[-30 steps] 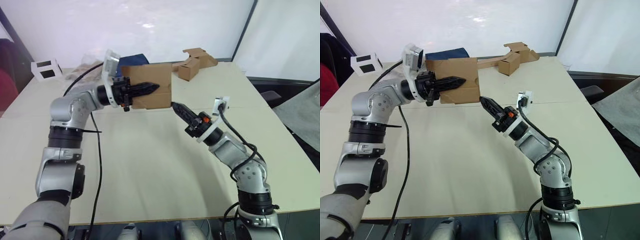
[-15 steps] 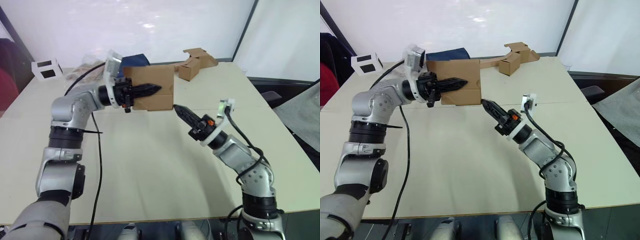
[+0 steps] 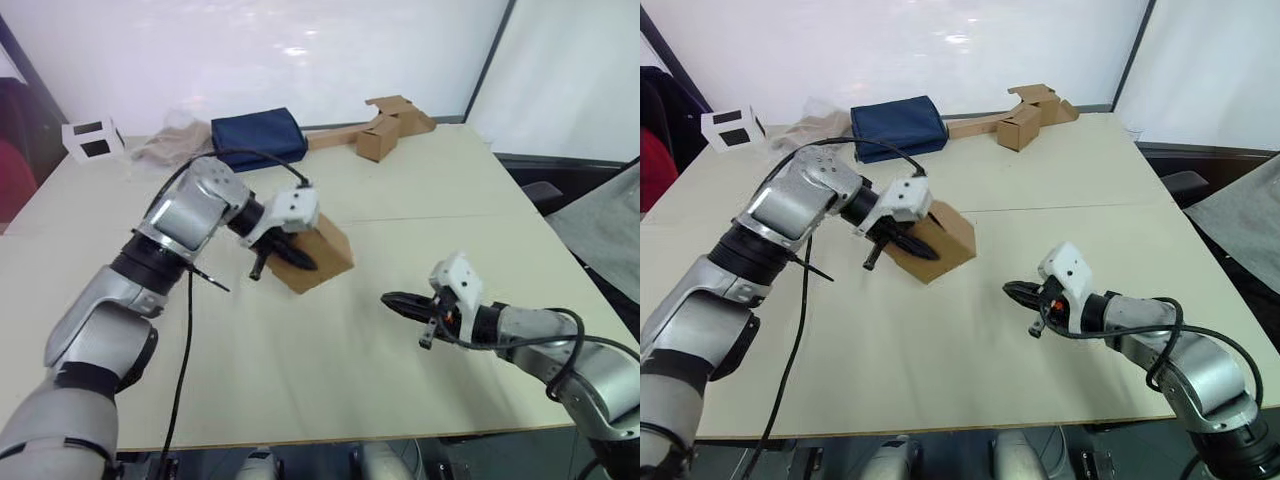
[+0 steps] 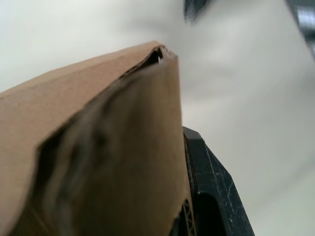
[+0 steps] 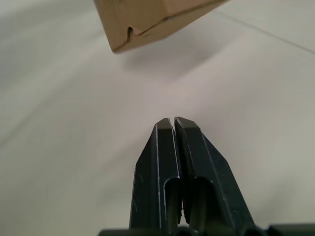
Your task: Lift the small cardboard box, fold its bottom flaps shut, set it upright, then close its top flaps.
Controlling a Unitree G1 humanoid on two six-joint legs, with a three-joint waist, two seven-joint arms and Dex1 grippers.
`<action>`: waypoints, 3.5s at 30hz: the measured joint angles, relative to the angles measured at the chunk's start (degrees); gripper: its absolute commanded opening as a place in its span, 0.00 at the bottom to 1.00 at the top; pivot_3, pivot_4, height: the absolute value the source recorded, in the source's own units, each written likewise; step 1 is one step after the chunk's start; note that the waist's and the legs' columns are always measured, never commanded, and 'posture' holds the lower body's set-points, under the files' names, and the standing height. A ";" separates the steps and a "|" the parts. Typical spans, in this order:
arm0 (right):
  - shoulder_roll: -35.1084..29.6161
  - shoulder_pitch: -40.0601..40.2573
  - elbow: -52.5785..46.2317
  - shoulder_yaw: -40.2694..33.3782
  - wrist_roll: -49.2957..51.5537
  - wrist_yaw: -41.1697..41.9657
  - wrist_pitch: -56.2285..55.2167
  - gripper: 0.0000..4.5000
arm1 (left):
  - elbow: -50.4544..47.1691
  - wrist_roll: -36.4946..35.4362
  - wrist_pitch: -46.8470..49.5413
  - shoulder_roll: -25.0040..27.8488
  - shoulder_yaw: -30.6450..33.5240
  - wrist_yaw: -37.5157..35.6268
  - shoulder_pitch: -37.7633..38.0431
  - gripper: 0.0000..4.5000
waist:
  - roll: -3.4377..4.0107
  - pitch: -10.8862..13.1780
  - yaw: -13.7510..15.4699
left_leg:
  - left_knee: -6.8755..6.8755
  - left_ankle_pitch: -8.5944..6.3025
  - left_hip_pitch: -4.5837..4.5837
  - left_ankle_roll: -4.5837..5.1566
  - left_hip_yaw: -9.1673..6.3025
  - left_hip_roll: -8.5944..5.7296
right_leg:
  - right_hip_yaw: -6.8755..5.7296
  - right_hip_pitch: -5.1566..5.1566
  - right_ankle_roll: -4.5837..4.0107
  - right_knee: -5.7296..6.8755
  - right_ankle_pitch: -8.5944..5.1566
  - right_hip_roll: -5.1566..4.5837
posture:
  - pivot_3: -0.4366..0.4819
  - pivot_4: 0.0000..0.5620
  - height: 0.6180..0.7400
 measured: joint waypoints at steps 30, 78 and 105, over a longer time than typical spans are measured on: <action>7.76 0.18 5.24 2.68 -10.90 -0.39 -3.82 0.00 | 6.04 -12.54 11.45 7.68 11.84 7.78 -3.76 0.26 | 0.00 0.02 -0.70 | -0.03 -0.03 0.18 0.06 -0.03 0.05 | 0.02 0.08 -0.01 0.08 -0.02 0.02 | 0.48 0.27 1.00; 10.09 -3.81 17.15 9.65 -19.76 8.82 -8.73 0.00 | -25.21 -18.56 11.50 -5.86 25.75 37.27 52.10 0.01 | -0.06 -0.06 1.05 | 0.14 -0.02 0.19 0.04 -0.06 0.02 | -0.08 0.24 0.00 0.11 0.01 -0.09 | 0.48 0.27 1.00; 11.27 -17.17 23.21 -3.21 -4.35 15.03 0.79 0.00 | -15.49 -23.99 16.19 -0.96 28.85 26.81 33.28 0.01 | -0.06 -0.05 0.86 | 0.09 -0.02 0.21 0.03 -0.06 0.03 | -0.10 0.25 0.00 0.06 0.01 -0.07 | 0.48 0.27 1.00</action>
